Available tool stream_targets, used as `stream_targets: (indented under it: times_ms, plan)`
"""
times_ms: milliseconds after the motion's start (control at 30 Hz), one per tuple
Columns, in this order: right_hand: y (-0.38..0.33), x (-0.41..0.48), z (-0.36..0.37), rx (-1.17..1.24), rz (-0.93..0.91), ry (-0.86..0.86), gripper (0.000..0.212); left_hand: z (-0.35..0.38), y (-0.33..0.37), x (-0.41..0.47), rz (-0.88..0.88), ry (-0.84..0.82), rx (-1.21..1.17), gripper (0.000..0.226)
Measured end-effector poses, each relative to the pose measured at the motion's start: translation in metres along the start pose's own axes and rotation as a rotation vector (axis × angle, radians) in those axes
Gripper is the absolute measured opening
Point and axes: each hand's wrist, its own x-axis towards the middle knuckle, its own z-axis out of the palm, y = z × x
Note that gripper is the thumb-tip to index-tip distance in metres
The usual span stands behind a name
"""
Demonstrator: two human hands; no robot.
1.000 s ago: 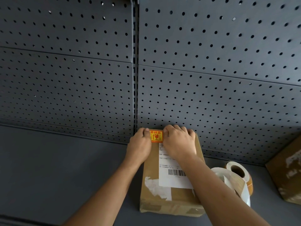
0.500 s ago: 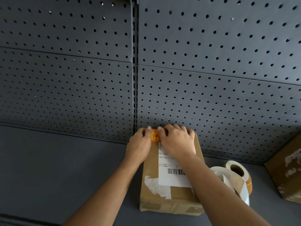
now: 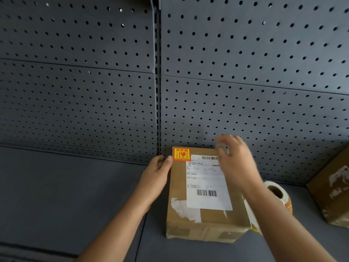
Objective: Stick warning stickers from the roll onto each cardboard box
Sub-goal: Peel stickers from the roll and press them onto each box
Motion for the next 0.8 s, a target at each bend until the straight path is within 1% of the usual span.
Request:
stream_targets:
  times_ms: [67, 133, 167, 233, 267, 333, 433, 500, 567, 667, 800]
  plan:
    - [0.015, -0.018, -0.018, 0.068, 0.14, -0.046, 0.033, -0.007, -0.004, -0.021, -0.016, -0.084, -0.02, 0.053]
    - [0.026, -0.037, -0.027, 0.124, 0.284, -0.154, 0.041, -0.01, -0.008, -0.041, -0.024, -0.179, -0.033, 0.048]
    - [0.03, -0.048, -0.029, 0.166, 0.346, -0.225, 0.04, -0.01, -0.011, -0.047, -0.022, -0.219, -0.034, 0.044]
    - [0.03, -0.065, -0.028, 0.259, 0.44, -0.358, 0.033, -0.008, -0.016, -0.055, -0.009, -0.263, -0.004, 0.027]
    - [0.03, -0.071, -0.027, 0.306, 0.456, -0.389, 0.035, -0.008, -0.016, -0.059, -0.002, -0.27, -0.001, 0.024]
    - [0.034, -0.08, -0.023, 0.355, 0.427, -0.387, 0.045, -0.007, -0.017, -0.064, 0.033, -0.258, -0.017, 0.031]
    - [0.032, -0.091, -0.03, 0.39, 0.385, -0.314, 0.051, -0.009, -0.012, -0.075, 0.135, -0.235, -0.055, 0.036]
    - [0.031, -0.1, -0.036, 0.448, 0.327, -0.251, 0.056, -0.012, -0.011, -0.078, 0.219, -0.239, -0.077, 0.044]
    - [0.031, -0.111, -0.039, 0.544, 0.27, -0.163, 0.06, -0.015, -0.013, -0.08, 0.285, -0.283, -0.082, 0.055]
    - [0.035, -0.131, -0.033, 0.618, 0.153, -0.09, 0.068, -0.017, -0.02, -0.082, 0.374, -0.297, -0.034, 0.069]
    - [0.05, -0.151, -0.009, 0.579, 0.073, -0.028, 0.077, -0.007, -0.041, -0.079, 0.459, -0.211, 0.079, 0.076]
